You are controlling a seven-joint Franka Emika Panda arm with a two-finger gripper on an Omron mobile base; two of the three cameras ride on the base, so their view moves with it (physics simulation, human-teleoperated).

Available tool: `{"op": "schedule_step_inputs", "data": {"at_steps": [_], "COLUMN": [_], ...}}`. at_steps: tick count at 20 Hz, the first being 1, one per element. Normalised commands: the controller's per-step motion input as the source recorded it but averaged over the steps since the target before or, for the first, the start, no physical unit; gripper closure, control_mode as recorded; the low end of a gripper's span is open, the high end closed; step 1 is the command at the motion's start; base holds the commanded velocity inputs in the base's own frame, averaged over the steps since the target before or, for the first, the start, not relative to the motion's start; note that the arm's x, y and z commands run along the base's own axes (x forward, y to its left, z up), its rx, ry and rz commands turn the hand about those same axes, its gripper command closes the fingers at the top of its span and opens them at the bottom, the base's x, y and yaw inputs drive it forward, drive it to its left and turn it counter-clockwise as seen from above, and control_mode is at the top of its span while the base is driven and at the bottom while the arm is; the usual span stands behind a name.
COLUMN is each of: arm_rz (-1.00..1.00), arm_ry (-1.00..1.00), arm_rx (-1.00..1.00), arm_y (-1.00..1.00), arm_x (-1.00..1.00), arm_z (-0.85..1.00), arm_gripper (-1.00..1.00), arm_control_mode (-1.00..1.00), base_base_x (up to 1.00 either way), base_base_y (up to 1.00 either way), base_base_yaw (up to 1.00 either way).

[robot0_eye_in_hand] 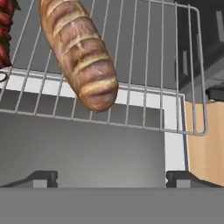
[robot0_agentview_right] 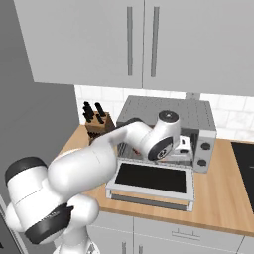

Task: Pick up the kebab skewer and baguette bread, and place them inside the toaster oven. Close the toaster oven door and start by setting the timer.

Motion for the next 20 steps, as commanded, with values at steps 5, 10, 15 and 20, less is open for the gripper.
{"op": "schedule_step_inputs", "data": {"at_steps": [5, 10, 15, 20], "arm_rz": [-0.19, -0.07, -0.11, -0.12], "arm_ry": [0.16, 0.0, 0.0, 0.0], "arm_rx": [0.06, 0.16, 0.07, 0.0], "arm_y": [-0.06, 0.0, 0.23, 0.04], "arm_x": [-0.45, -0.08, 0.26, 0.47], "arm_z": [-0.18, -0.52, -0.64, -0.3], "arm_gripper": [-1.0, -1.0, -1.0, -1.0], "arm_control_mode": [-1.0, -1.0, -1.0, -1.0], "base_base_x": [0.0, 0.0, 0.0, 0.0], "base_base_y": [0.0, 0.0, 0.0, 0.0], "base_base_yaw": [0.0, 0.0, 0.0, 0.0]}}
